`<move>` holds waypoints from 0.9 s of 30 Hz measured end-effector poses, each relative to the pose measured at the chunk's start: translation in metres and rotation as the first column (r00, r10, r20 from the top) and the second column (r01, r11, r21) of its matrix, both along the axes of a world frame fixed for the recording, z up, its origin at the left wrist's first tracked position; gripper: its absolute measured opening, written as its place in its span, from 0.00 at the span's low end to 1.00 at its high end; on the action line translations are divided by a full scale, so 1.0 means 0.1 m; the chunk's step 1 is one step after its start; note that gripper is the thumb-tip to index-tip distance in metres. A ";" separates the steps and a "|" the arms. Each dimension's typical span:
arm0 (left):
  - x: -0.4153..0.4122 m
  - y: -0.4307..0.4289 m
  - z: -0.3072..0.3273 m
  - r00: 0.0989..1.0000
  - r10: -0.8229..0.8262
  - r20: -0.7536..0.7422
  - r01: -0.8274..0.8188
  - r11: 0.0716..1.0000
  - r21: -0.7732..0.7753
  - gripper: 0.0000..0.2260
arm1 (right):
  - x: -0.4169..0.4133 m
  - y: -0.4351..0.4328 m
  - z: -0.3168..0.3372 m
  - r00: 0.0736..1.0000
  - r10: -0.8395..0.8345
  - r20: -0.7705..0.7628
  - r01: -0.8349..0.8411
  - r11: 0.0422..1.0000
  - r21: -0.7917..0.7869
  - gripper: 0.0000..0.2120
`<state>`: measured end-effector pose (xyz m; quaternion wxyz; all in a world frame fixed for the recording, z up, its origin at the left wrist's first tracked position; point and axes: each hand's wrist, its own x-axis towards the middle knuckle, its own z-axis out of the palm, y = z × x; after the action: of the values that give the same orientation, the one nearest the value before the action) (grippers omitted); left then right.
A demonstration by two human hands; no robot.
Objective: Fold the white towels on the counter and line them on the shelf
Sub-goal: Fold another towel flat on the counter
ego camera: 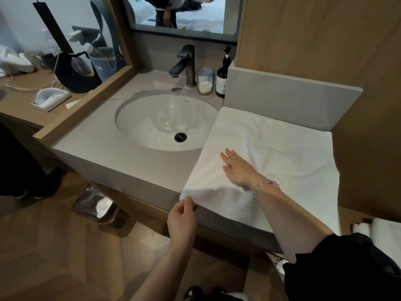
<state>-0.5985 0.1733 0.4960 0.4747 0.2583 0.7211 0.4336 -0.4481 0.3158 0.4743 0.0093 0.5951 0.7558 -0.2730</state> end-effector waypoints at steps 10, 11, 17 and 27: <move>-0.17 0.03 0.01 0.990 -0.059 -0.130 0.063 0.998 0.022 0.10 | 0.02 0.00 0.00 1.000 -0.007 -0.029 0.007 1.000 -0.002 0.24; -0.13 0.04 0.04 0.996 -0.084 -0.001 0.084 0.996 -0.015 0.09 | 0.01 -0.01 0.00 1.000 -0.005 -0.023 0.005 1.000 -0.002 0.24; 0.09 0.09 0.04 0.941 -0.058 0.334 0.102 0.988 -0.117 0.11 | -0.01 -0.01 0.03 0.999 -0.022 -0.043 0.020 0.999 -0.043 0.24; 0.06 0.09 -0.05 0.995 -0.090 0.040 0.090 0.996 0.008 0.09 | 0.01 -0.03 0.07 0.998 -0.018 -0.059 0.015 0.999 -0.050 0.24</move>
<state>-0.5929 0.1825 0.4906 0.5073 0.2830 0.6978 0.4190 -0.4470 0.3131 0.4812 -0.0006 0.5927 0.7437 -0.3092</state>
